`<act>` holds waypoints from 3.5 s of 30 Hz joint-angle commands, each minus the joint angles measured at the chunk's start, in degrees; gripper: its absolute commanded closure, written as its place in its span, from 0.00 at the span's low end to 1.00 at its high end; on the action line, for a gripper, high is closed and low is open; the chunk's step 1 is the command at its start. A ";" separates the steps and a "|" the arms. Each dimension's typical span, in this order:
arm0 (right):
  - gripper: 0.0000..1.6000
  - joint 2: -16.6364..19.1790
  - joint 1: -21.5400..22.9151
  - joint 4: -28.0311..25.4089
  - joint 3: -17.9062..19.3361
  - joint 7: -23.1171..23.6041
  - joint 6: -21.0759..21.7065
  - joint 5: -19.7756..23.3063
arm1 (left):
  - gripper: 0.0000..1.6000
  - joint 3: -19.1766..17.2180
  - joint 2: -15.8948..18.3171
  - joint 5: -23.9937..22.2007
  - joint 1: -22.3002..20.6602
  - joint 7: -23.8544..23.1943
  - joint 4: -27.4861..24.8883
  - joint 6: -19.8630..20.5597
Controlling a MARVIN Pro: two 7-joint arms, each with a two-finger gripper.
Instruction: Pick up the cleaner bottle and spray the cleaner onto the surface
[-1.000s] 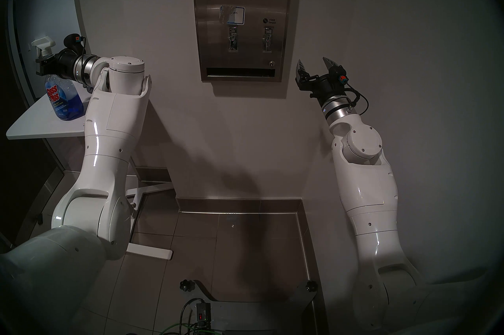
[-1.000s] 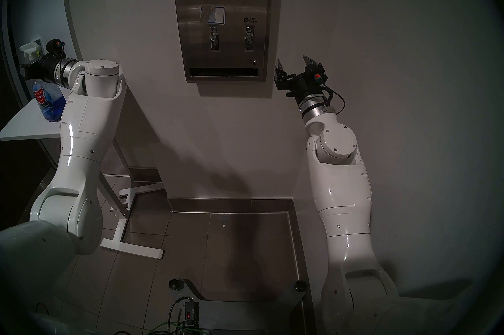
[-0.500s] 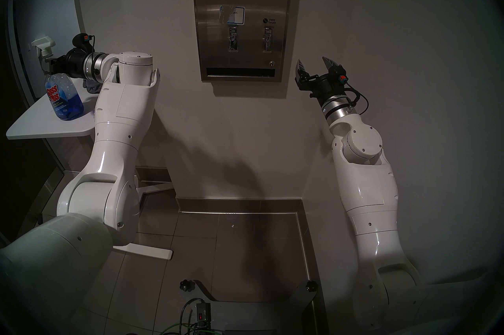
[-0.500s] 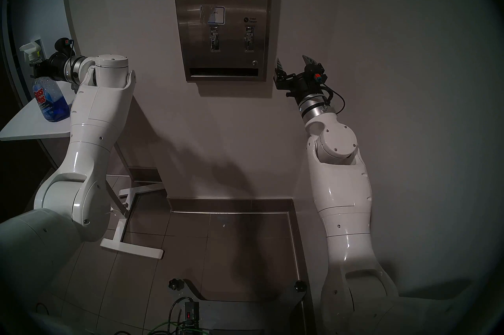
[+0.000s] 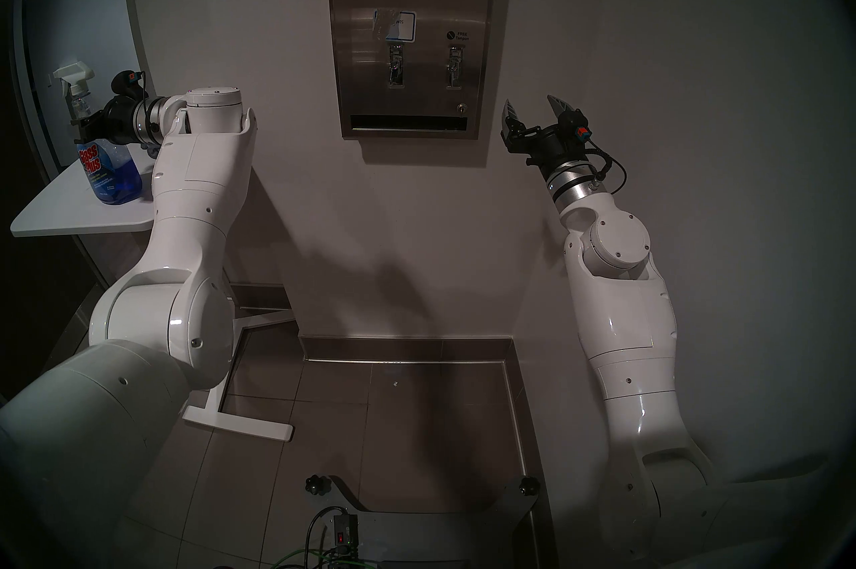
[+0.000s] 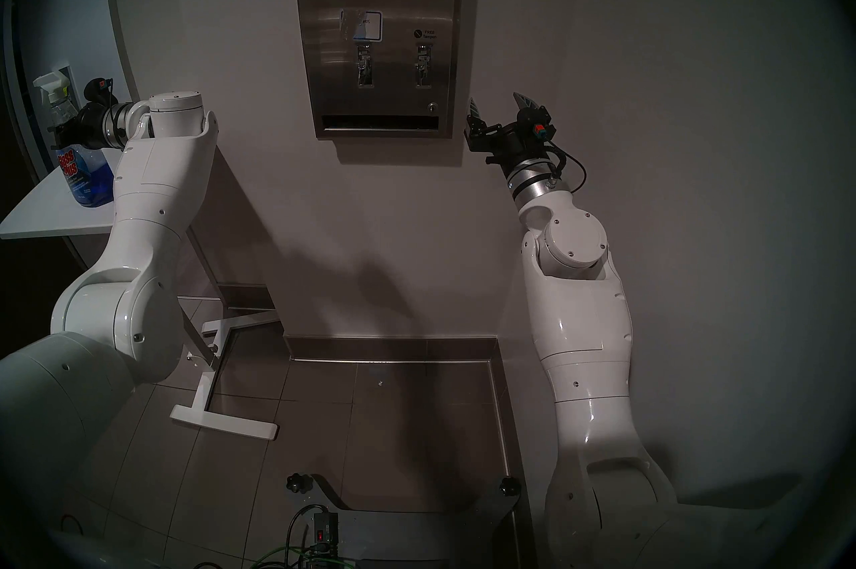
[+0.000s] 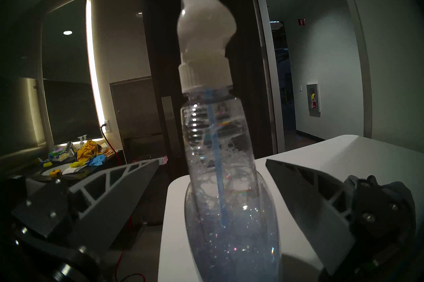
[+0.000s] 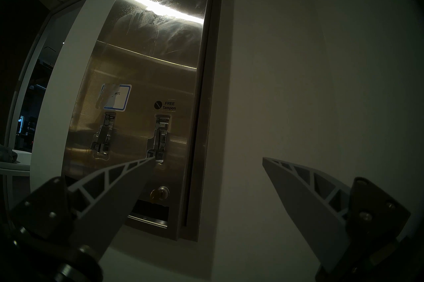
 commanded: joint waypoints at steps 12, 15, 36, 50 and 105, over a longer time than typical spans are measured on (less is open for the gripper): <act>0.00 0.06 1.91 -2.46 -0.01 0.09 -0.48 -0.41 | 1.00 0.91 1.25 -1.04 -8.46 -3.79 6.07 -12.38; 0.00 0.04 1.91 -2.49 0.00 0.10 -0.47 -0.45 | 1.00 1.00 1.27 -1.06 -8.84 -3.78 7.18 -13.96; 0.00 -0.10 1.89 -2.52 0.13 0.25 -0.44 -0.64 | 1.00 3.96 2.49 -1.32 -2.98 -8.82 0.19 -26.67; 0.00 -0.16 1.88 -2.58 0.18 0.29 -0.40 -0.73 | 1.00 4.42 3.48 -2.37 -0.34 -10.39 -3.31 -28.16; 0.00 -0.36 1.86 -2.22 0.43 0.71 -0.49 -0.87 | 1.00 13.19 7.68 -25.08 12.80 -50.69 -26.84 -29.65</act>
